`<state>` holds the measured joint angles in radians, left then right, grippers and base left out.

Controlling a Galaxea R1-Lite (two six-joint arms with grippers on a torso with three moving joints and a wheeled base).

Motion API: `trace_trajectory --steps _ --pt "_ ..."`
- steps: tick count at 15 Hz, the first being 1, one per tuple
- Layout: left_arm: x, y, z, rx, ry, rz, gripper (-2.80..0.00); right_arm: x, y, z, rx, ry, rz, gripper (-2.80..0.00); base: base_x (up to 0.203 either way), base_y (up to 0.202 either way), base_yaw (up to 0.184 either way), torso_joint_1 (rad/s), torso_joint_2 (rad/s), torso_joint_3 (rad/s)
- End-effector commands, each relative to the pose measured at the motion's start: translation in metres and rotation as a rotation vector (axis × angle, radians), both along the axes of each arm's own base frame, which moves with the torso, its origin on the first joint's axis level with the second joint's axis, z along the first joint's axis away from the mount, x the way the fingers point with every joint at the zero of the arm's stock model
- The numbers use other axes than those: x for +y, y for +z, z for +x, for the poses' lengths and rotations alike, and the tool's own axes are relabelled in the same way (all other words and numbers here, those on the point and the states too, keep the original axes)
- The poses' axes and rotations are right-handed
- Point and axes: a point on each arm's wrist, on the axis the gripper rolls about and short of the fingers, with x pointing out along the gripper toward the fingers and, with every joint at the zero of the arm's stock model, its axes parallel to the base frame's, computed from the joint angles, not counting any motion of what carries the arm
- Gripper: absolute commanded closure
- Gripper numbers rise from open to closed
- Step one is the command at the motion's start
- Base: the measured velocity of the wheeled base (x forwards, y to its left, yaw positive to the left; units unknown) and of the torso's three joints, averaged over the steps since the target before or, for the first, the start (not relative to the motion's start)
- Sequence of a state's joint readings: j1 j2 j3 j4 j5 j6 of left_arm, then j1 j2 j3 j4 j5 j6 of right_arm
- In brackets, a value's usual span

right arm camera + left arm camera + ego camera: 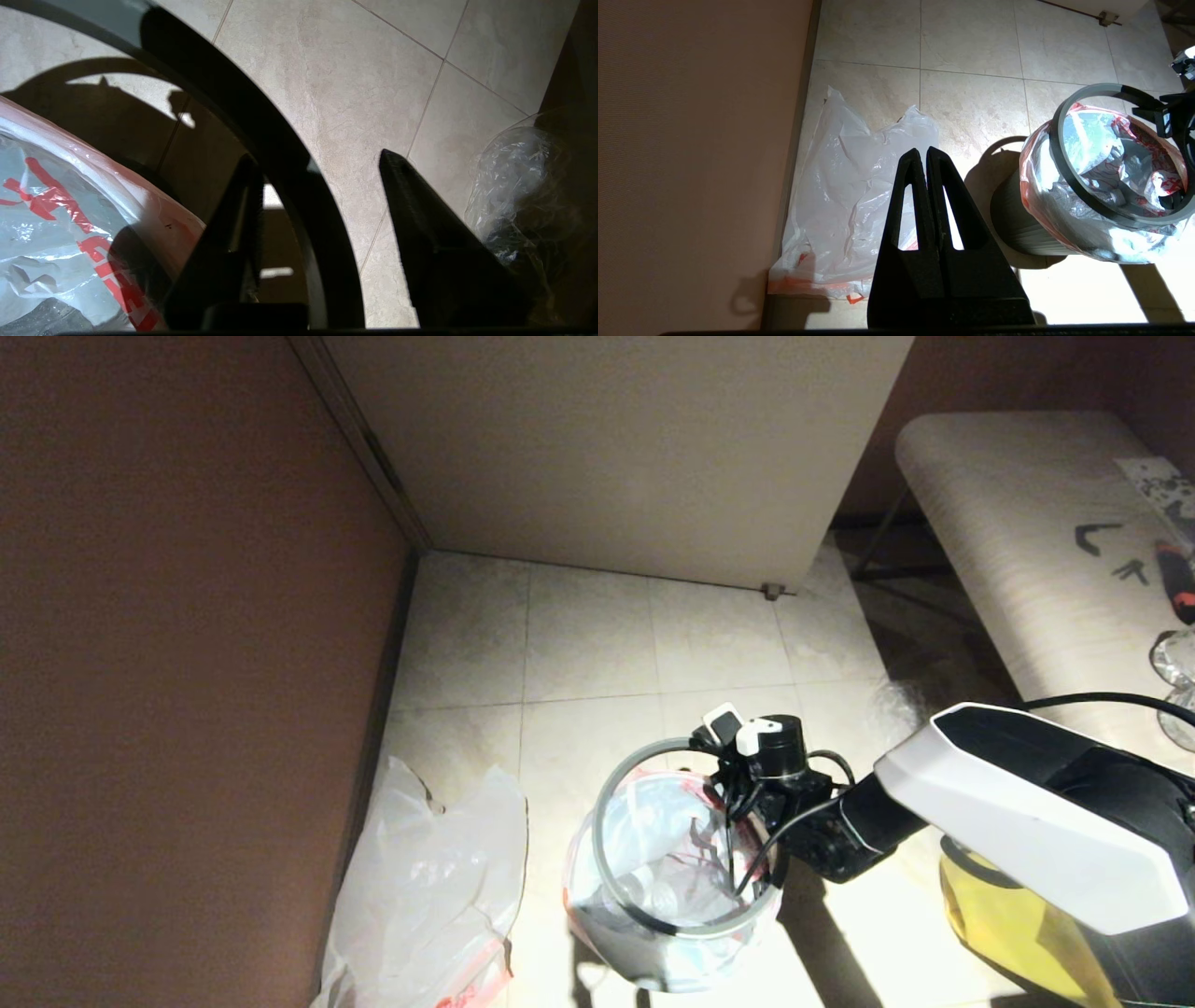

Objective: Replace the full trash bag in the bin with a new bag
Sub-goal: Place the trash can ring on the floor

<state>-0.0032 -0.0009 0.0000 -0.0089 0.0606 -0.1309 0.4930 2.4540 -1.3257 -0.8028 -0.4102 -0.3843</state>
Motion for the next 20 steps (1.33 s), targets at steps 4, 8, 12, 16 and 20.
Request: trace_trajectory --steps 4,8,12,16,20 --pt "0.000 0.000 0.000 0.001 0.001 -0.001 0.00 -0.003 0.017 -0.009 -0.017 -0.001 0.007 0.00 0.000 0.000 0.000 0.000 0.00 0.000" --pt "0.000 0.000 0.000 0.001 0.001 -0.001 0.00 -0.019 0.035 -0.033 0.004 -0.014 0.012 0.00 0.000 0.000 0.000 0.000 0.00 0.000" --pt "0.000 0.000 0.000 0.001 0.001 -0.001 0.00 -0.043 0.072 -0.074 -0.006 -0.029 0.041 0.00 0.000 0.000 0.000 0.000 0.00 0.000" --pt "0.000 0.000 0.000 0.001 0.001 -0.001 0.00 -0.089 0.084 -0.129 0.045 -0.083 0.045 0.00 0.000 0.000 0.000 0.000 0.00 0.000" --pt "0.000 0.000 0.000 0.001 0.001 -0.001 0.00 -0.142 0.080 -0.158 0.099 -0.195 0.076 0.00 0.000 0.000 0.000 0.000 0.00 0.000"
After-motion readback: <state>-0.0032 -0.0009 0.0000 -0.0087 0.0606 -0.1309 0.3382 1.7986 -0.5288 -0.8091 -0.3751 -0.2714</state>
